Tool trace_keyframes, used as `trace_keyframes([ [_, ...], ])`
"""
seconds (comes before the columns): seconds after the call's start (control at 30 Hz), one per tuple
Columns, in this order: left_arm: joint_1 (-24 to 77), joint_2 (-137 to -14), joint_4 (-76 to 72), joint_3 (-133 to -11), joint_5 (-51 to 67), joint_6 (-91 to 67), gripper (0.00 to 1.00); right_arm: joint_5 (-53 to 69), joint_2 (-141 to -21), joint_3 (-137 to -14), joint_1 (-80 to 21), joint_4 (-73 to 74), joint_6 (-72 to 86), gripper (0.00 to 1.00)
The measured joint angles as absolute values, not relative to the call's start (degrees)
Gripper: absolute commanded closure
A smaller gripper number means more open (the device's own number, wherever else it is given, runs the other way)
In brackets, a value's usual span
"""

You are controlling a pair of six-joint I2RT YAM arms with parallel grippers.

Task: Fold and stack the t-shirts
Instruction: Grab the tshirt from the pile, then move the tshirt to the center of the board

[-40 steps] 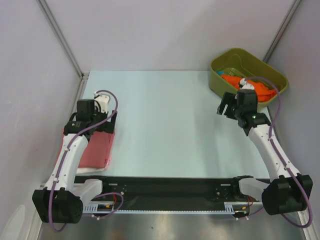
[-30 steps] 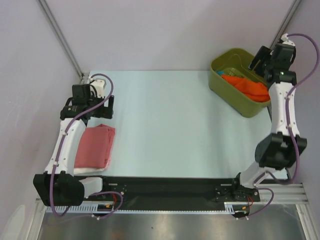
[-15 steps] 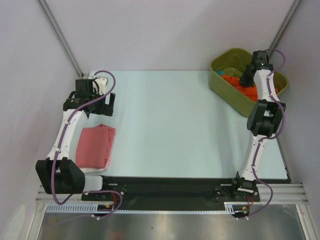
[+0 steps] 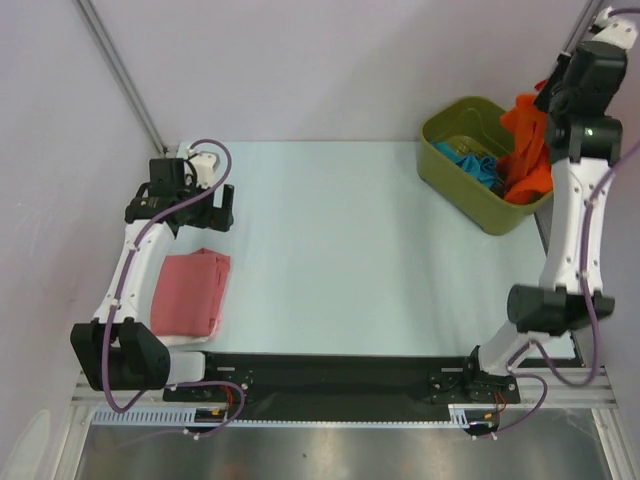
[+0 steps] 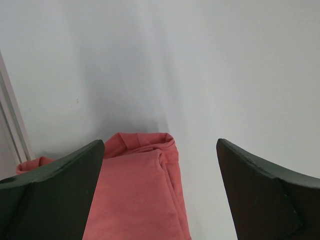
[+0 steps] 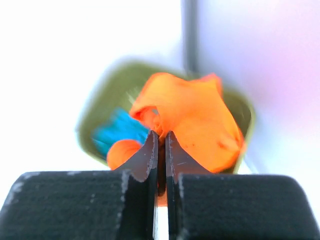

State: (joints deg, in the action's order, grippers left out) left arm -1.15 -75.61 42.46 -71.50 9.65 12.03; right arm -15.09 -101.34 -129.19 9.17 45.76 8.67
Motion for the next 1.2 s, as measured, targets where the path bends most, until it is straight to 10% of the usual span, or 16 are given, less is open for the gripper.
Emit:
trace_keyframes([
  [0.3, -1.1, -73.6, 42.1, -71.9, 10.9, 12.1, 0.0, 2.1, -73.3, -117.5, -13.1, 26.1, 5.5, 1.0],
  [0.73, -1.1, -72.9, 42.2, -75.1, 10.9, 12.1, 0.0, 22.1, -73.4, -93.0, -17.9, 9.9, 25.1, 1.0],
  [0.9, -0.7, -73.6, 43.0, -75.2, 13.9, 13.1, 0.0, 12.9, -73.6, -77.7, -17.5, 13.2, 29.1, 0.22],
  [1.2, 8.2, -81.6, 45.3, -69.9, 15.3, 18.3, 0.11, -2.8, -81.9, -70.4, -12.5, 28.5, 24.7, 0.25],
])
